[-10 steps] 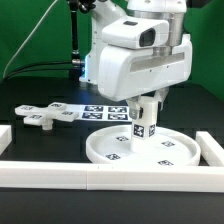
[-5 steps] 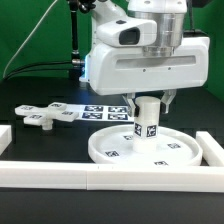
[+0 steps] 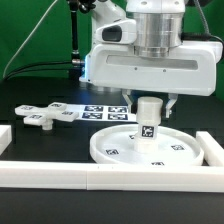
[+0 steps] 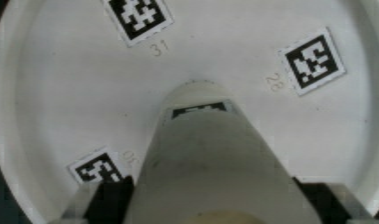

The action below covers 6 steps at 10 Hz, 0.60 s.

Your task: Assemble round table

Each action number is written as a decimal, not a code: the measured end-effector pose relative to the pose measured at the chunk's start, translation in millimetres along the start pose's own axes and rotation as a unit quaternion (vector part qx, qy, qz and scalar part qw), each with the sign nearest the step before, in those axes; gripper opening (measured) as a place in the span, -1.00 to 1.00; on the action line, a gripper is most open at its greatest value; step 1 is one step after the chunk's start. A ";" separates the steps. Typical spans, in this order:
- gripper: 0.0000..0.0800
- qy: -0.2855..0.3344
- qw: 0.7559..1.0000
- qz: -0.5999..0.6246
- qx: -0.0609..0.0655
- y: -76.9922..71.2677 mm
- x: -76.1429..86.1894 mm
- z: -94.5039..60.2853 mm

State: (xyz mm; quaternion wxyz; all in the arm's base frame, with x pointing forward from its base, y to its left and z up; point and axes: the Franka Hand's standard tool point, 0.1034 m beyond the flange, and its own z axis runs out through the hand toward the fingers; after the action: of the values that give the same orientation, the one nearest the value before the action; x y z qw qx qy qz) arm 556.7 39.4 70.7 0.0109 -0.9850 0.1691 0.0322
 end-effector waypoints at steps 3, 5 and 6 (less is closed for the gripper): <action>0.44 0.000 1.000 0.023 0.001 -0.4 -0.1 0.0; 0.61 0.000 1.000 0.022 0.001 -0.5 -0.2 0.1; 0.61 0.000 1.000 0.001 0.000 -0.5 -0.1 -0.1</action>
Offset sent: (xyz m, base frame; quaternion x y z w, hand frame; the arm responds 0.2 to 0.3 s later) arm 0.0000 0.0000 0.0000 0.0000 0.0000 0.0000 1.0000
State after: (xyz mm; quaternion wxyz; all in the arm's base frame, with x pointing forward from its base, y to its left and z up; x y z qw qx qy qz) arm 556.7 39.9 70.8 0.0111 -0.9848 0.1701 0.0319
